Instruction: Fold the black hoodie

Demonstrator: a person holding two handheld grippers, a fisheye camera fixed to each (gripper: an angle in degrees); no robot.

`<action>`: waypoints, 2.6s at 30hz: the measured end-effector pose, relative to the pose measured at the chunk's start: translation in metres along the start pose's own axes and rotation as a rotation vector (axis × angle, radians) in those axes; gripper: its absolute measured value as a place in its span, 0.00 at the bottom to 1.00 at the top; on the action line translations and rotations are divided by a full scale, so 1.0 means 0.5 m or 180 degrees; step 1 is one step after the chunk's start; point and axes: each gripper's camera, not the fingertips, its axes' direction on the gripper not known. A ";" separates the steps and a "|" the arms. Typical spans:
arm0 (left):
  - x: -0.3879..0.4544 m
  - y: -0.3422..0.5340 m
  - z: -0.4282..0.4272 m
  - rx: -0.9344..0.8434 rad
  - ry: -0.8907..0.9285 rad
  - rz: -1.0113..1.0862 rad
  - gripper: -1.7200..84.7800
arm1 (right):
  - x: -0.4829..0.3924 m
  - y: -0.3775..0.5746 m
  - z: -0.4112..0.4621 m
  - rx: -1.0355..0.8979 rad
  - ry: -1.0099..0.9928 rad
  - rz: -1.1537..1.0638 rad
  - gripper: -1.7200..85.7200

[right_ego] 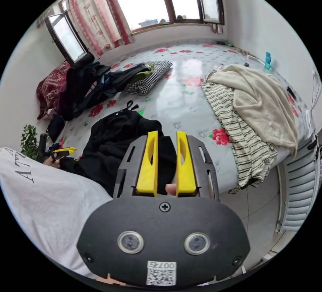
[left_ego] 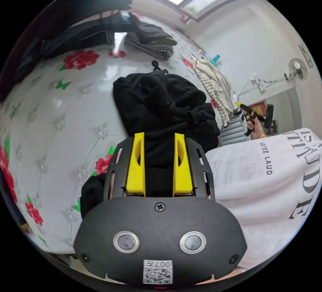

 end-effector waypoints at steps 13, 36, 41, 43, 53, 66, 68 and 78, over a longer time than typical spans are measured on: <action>0.195 -0.214 0.294 -0.0838 -0.0153 0.1406 0.03 | -0.153 -0.030 0.349 -0.1293 -0.0367 -0.1059 0.08; -0.312 -0.103 -0.102 0.0725 -0.0629 -0.1411 0.16 | 0.258 -0.054 0.236 -0.0517 -0.0552 -0.0034 0.15; -0.197 -0.129 0.011 0.0221 -0.0496 -0.0683 0.17 | 0.261 0.031 0.280 -0.0794 0.0100 -0.0013 0.18; -0.147 -0.127 0.040 0.0049 -0.0582 -0.0399 0.17 | 0.310 0.074 0.269 -0.0801 0.0451 0.0230 0.19; -0.115 -0.223 0.211 0.0138 0.0199 -0.0151 0.20 | 0.282 0.103 0.287 -0.0775 -0.0124 0.0079 0.09; -0.277 -0.367 0.266 0.0510 0.2518 -0.0516 0.26 | -0.276 0.185 -0.019 -0.0781 -0.4778 -0.2696 0.04; -0.303 -0.375 0.272 0.0592 0.2796 -0.0603 0.26 | -0.366 0.212 -0.032 -0.1045 -0.4627 -0.3209 0.04; -0.062 -0.682 0.435 -0.0698 0.1328 0.0043 0.26 | -0.500 0.269 -0.095 -0.1301 -0.4959 -0.3916 0.06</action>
